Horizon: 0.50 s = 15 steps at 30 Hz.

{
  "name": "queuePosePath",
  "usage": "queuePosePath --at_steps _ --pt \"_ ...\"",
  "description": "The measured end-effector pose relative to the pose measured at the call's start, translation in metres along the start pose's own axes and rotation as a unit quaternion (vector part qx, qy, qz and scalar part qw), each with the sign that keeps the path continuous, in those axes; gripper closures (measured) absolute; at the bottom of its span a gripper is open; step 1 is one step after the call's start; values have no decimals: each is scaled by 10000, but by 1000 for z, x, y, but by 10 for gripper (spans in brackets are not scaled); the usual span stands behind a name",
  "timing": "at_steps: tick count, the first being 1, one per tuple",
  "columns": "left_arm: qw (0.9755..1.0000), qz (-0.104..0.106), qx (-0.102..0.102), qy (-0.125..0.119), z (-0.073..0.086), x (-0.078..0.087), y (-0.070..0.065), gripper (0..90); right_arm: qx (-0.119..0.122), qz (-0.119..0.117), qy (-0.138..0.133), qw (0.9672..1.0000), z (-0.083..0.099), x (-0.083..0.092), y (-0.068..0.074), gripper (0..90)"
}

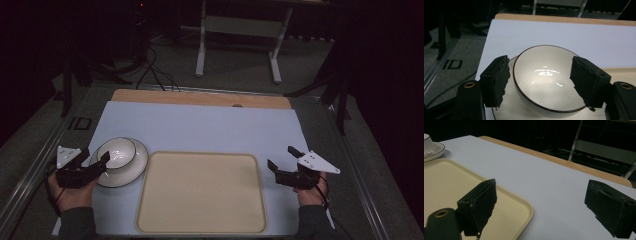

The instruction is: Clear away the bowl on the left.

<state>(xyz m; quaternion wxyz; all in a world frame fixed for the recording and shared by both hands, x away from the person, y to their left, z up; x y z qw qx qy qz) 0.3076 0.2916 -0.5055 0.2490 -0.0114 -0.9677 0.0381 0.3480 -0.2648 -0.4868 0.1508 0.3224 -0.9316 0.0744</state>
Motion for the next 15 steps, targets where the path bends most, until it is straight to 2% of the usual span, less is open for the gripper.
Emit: queuePosePath --at_steps 14,15 --pt "9995 -219 89 203 1 -15 12 332 -15 18 -30 10000 0 1 -1 103" --pt "9991 -282 121 302 3 -19 15 333 -10 16 -33 10000 0 1 -1 103"
Point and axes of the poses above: each handheld gripper's, and its own axes: x roughly backward along the jaws, z roughly out of its underside, y roughly to its left, the point moved 7 cm from there along -x, roughly forward along the jaws, and after that the axes turned 4 degrees about -z, right-handed, at the moved point
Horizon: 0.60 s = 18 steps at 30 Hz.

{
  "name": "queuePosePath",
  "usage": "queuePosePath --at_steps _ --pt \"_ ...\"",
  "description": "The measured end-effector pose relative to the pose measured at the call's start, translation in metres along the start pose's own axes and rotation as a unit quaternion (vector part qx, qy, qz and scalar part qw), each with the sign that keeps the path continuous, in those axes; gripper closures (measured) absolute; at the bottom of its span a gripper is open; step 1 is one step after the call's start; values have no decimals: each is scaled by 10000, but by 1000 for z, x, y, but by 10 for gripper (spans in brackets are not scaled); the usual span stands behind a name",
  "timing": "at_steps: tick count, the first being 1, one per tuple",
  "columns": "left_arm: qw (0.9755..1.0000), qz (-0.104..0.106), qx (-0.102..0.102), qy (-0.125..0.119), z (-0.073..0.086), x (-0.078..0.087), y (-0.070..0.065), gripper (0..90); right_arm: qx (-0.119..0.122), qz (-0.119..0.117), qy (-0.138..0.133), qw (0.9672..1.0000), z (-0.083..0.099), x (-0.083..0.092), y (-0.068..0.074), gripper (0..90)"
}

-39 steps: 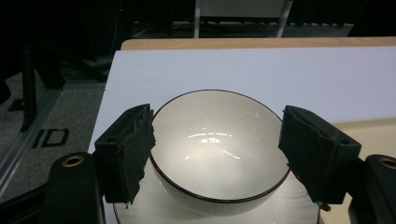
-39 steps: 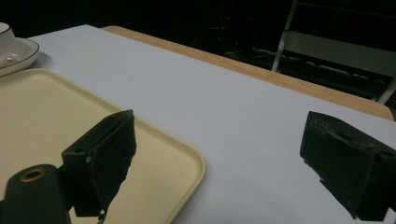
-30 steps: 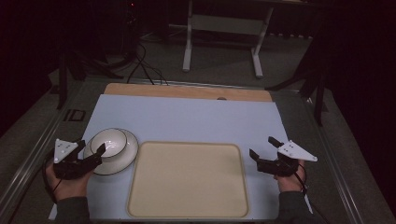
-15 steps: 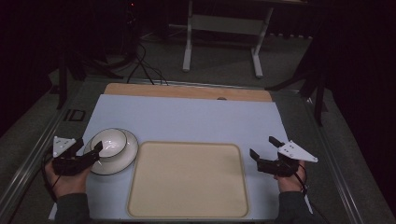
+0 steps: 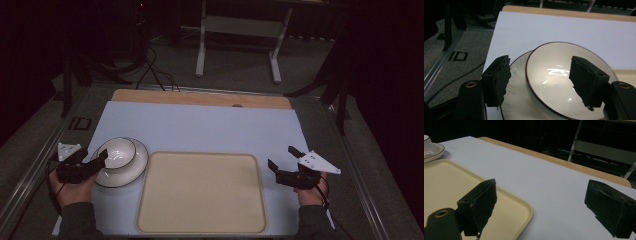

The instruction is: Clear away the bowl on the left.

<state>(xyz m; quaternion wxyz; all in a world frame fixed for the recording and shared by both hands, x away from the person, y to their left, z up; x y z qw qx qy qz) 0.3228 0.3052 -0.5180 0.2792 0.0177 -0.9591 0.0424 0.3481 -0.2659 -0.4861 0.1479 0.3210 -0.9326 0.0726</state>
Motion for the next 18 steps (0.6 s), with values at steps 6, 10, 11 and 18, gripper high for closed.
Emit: queuePosePath --at_steps 6,10,11,18 --pt "9994 -180 103 287 3 -11 9 337 -6 0 9 10000 0 0 0 103" --pt "9987 -284 186 367 4 -15 14 340 1 1 3 10000 0 0 0 103" --pt "9986 -306 199 393 4 -16 15 342 2 -1 -1 10000 0 0 0 103" --pt "9964 -353 394 659 10 -24 22 398 5 1 -7 10000 0 0 0 103"
Point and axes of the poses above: each handheld gripper's, and its own axes: x roughly backward along the jaws, z roughly out of its underside, y roughly to its left, the point moved 7 cm from there along -x, roughly forward along the jaws, and after that the axes turned 4 degrees about -z, right-handed, at the moved point
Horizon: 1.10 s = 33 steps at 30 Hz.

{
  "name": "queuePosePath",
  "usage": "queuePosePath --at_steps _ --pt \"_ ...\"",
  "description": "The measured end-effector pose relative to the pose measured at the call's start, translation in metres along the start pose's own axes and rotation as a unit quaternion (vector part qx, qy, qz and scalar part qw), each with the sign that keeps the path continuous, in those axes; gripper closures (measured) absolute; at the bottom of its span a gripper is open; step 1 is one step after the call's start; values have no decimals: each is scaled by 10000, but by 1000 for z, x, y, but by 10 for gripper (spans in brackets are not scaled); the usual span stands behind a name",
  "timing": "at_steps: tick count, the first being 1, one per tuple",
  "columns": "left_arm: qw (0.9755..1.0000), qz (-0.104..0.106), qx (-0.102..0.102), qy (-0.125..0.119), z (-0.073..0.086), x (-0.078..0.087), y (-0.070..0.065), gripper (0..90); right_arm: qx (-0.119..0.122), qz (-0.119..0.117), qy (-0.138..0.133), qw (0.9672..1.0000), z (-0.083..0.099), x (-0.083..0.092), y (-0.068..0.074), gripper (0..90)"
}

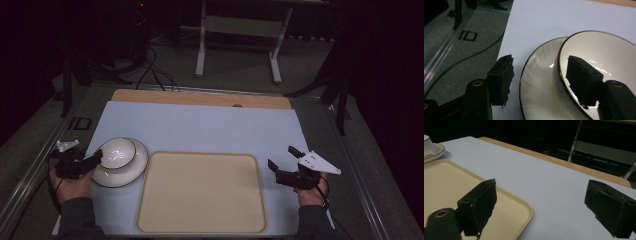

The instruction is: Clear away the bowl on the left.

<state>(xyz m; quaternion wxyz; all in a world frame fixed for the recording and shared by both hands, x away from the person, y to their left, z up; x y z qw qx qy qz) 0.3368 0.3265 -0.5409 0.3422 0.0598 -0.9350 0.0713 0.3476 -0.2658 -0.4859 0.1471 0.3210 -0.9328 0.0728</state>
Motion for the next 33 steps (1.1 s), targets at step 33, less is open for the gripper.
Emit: queuePosePath --at_steps 33 --pt "9923 839 260 872 11 -14 -15 692 15 -16 4 10000 0 0 1 104"
Point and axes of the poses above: each handheld gripper's, and its own axes: x roughly backward along the jaws, z roughly out of its underside, y roughly to its left, the point moved 7 cm from there along -x, roughly forward along the jaws, and after that the axes turned 4 degrees about -z, right-handed, at the moved point
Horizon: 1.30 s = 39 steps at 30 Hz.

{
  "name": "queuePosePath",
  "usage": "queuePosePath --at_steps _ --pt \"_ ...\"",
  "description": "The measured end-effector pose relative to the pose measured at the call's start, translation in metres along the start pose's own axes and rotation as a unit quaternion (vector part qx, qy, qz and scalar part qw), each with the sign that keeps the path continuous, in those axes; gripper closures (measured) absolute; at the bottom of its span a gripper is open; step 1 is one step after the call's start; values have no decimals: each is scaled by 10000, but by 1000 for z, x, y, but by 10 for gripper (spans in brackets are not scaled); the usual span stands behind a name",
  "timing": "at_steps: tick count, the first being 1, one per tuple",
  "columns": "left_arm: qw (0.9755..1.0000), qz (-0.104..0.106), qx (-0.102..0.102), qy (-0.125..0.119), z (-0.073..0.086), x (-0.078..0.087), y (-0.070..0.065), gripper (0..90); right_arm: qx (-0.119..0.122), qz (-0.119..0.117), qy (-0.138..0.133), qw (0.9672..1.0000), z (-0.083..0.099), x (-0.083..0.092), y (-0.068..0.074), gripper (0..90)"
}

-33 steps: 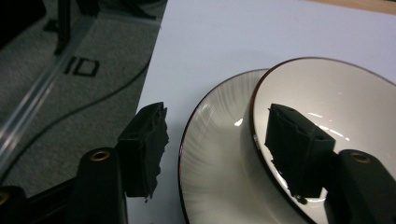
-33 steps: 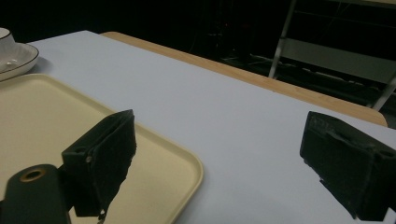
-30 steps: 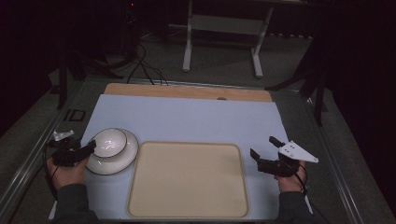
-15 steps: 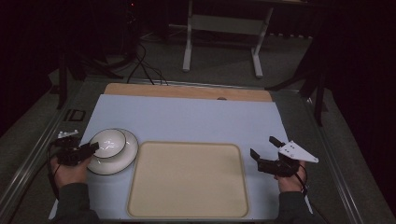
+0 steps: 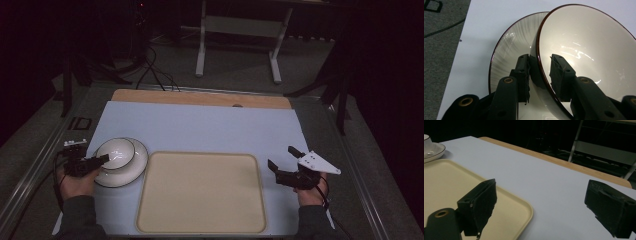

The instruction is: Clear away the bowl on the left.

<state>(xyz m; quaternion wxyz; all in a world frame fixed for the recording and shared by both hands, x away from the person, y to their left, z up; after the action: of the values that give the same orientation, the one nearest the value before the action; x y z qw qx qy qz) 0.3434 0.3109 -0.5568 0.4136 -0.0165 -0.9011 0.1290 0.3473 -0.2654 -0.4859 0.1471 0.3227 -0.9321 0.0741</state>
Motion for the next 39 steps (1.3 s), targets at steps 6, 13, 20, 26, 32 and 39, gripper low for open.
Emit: queuePosePath --at_steps 6,13,20,26,32,39 --pt "10000 -29 57 32 0 -1 0 738 10 -5 2 10000 0 0 0 104" --pt "9999 6 88 88 0 -2 -1 806 11 -9 1 10000 0 0 0 104" --pt "9999 -66 89 115 0 -1 -1 813 15 -13 5 10000 0 0 0 103" --pt "9999 -21 63 101 0 -1 -1 818 18 -10 5 10000 0 0 0 104" --pt "9999 91 62 75 0 0 -1 820 12 -6 -9 10000 0 0 0 104" --pt "9995 299 -35 -21 -1 2 -6 816 -6 -2 -18 10000 0 1 0 104"
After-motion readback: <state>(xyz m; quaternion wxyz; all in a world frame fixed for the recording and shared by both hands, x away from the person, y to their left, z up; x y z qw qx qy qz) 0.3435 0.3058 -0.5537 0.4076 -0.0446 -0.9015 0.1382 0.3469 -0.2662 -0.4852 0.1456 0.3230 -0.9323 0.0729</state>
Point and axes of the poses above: each handheld gripper's, and its own axes: x roughly backward along the jaws, z roughly out of its underside, y roughly to its left, the point moved 7 cm from there along -x, roughly forward along the jaws, and after that the axes turned 4 degrees about -z, right-handed, at the moved point
